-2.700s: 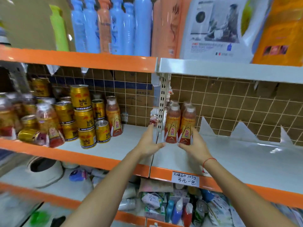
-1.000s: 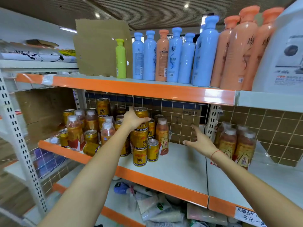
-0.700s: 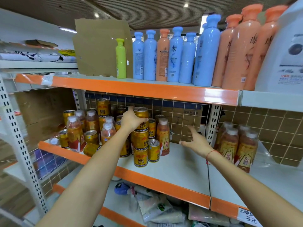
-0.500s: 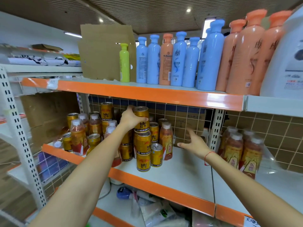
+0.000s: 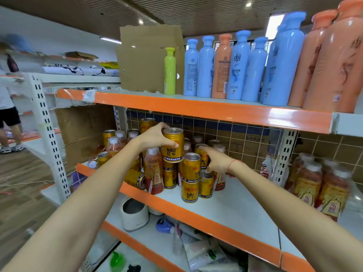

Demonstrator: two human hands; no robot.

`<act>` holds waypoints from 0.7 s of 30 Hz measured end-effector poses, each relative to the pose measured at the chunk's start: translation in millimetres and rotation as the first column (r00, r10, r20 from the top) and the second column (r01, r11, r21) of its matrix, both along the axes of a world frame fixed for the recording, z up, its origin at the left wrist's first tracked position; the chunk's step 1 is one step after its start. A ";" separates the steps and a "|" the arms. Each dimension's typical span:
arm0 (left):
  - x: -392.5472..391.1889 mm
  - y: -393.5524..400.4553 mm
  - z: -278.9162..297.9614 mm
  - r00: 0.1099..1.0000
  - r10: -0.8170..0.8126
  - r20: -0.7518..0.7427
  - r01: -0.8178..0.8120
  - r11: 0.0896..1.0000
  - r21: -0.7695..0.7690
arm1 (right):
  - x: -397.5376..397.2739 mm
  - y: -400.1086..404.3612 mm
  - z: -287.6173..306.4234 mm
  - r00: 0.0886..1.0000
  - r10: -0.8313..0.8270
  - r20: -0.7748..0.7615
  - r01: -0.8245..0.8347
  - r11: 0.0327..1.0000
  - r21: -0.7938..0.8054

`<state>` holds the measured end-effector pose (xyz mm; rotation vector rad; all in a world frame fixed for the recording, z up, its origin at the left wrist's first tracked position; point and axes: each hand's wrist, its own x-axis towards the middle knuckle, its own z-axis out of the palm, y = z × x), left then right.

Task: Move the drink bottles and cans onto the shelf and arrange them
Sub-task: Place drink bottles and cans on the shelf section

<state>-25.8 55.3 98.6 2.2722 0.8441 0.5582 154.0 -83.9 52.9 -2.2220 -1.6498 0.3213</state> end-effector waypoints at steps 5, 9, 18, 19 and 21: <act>-18.4 5.9 -10.4 0.996 -0.012 -0.085 0.008 0.999 -0.046 | 28.8 52.9 -20.6 0.986 0.099 0.133 -0.067 0.971 -0.228; -26.6 8.2 -15.2 0.995 -0.030 -0.090 0.023 0.997 -0.076 | 3.0 43.9 -4.6 0.968 0.030 0.250 0.029 0.973 -0.230; -28.3 7.0 -24.5 0.994 -0.023 -0.109 0.017 0.998 -0.056 | -1.1 54.1 -3.3 0.962 0.147 0.231 -0.105 0.977 -0.183; -28.6 6.3 -26.3 0.994 -0.025 -0.110 0.019 0.998 -0.060 | -0.8 53.9 -2.7 0.960 0.151 0.235 -0.111 0.978 -0.175; -29.0 6.2 -29.8 0.994 -0.026 -0.109 0.019 0.997 -0.069 | 0.2 57.9 -3.1 0.967 0.137 0.214 -0.105 0.982 -0.158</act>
